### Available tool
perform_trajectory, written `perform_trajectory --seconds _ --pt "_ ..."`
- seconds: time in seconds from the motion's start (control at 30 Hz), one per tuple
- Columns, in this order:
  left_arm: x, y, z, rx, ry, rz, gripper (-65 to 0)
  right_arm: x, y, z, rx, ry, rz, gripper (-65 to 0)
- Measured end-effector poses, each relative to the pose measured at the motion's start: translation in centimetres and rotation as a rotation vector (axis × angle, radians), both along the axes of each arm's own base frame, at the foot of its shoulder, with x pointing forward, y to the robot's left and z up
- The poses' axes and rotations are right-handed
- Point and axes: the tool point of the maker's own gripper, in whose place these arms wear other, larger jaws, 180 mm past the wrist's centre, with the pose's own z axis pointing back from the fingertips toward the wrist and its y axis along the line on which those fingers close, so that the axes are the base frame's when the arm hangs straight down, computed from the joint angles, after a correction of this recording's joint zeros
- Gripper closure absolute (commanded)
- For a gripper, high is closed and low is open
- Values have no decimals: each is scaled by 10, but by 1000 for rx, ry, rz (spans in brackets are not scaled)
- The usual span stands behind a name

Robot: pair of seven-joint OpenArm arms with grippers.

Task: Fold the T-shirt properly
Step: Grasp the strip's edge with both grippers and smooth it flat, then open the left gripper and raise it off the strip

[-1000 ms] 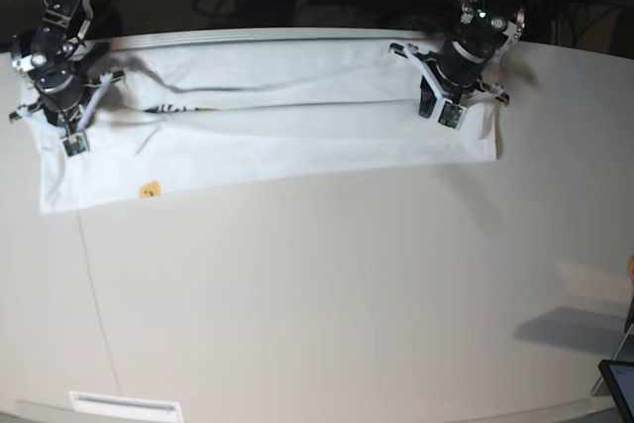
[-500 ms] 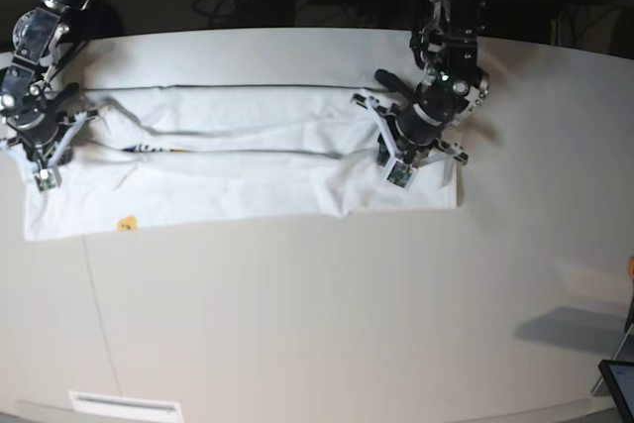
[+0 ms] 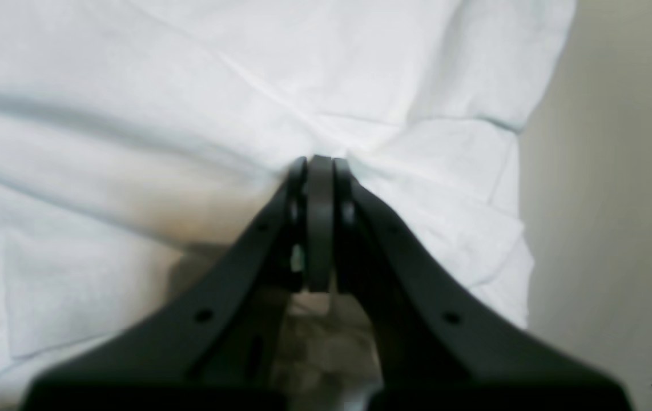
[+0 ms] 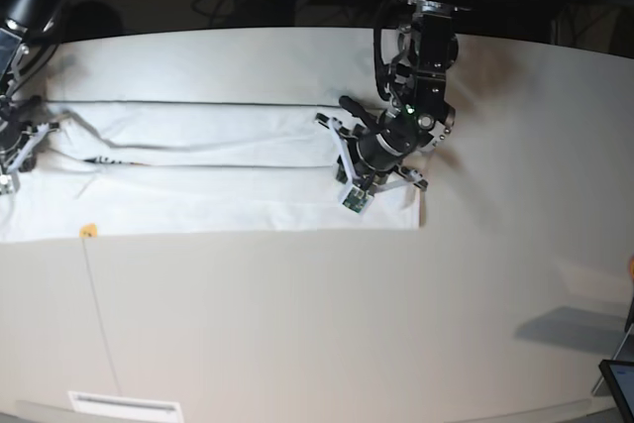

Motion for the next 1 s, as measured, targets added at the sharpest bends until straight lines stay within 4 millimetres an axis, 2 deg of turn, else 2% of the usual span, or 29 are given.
perform_trajectory --seconds 0.27,0.4,0.5,0.53,0.63,0.73,0.8,0.87,0.93,1.0 --pt "-3 -20 1 4 -1 -62 0 2 -6 -1 14 -27 1 -4" --pt "-1 -15 2 12 -6 -55 0 3 -9 1 5 -23 5 -4" --pt "3 -6 20 25 -58 -59 0 2 -9 0 5 -22 5 -4" --pt "6 0 29 24 -86 -40 0 2 -9 0 5 -21 4 -6" --pt "17 34 51 42 -148 56 0 2 -8 -1 8 -23 1 -6" --pt "8 82 58 117 -108 177 0 2 -6 -2 10 -26 -4 -6" --pt "1 109 74 153 -124 251 -5 2 -6 -2 10 -26 -5 -6" --pt "-5 131 89 159 -161 319 -89 2 -6 -2 11 -27 -5 -6" --pt "-17 149 81 169 -120 358 -233 2 -6 -2 11 -27 -5 -6" --pt "-31 155 71 121 -75 336 -309 2 -6 -2 11 -27 -5 -6"
